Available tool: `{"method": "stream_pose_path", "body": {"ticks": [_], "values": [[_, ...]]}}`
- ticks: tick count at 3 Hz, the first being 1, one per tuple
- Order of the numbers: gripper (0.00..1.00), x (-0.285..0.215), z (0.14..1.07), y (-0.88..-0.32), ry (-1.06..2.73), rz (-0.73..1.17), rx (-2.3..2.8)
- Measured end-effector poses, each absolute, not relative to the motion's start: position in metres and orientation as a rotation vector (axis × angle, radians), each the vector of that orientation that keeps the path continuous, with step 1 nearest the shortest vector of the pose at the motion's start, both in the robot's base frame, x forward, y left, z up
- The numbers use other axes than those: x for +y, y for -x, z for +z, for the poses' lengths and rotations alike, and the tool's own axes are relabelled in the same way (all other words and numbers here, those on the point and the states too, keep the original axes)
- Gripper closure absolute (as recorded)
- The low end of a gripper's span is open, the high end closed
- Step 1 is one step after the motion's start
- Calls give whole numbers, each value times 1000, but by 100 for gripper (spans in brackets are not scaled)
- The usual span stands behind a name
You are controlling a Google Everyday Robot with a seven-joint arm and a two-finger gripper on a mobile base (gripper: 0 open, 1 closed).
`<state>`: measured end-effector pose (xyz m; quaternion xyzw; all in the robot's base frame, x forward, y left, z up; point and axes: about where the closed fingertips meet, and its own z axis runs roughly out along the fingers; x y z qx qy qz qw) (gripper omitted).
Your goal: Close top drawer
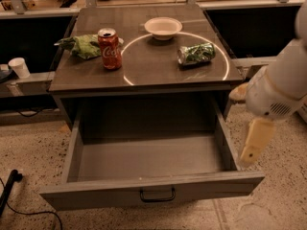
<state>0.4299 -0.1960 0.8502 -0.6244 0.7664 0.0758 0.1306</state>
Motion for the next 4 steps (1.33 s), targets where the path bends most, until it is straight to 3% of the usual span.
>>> {"method": "stream_pose_path", "body": {"ticks": [1, 2, 3, 4], "values": [[0, -185, 770, -415, 1891, 323, 2273], [19, -179, 725, -408, 1931, 351, 2299], [50, -173, 704, -405, 1943, 355, 2284], [73, -170, 706, -406, 1937, 344, 2250]]}}
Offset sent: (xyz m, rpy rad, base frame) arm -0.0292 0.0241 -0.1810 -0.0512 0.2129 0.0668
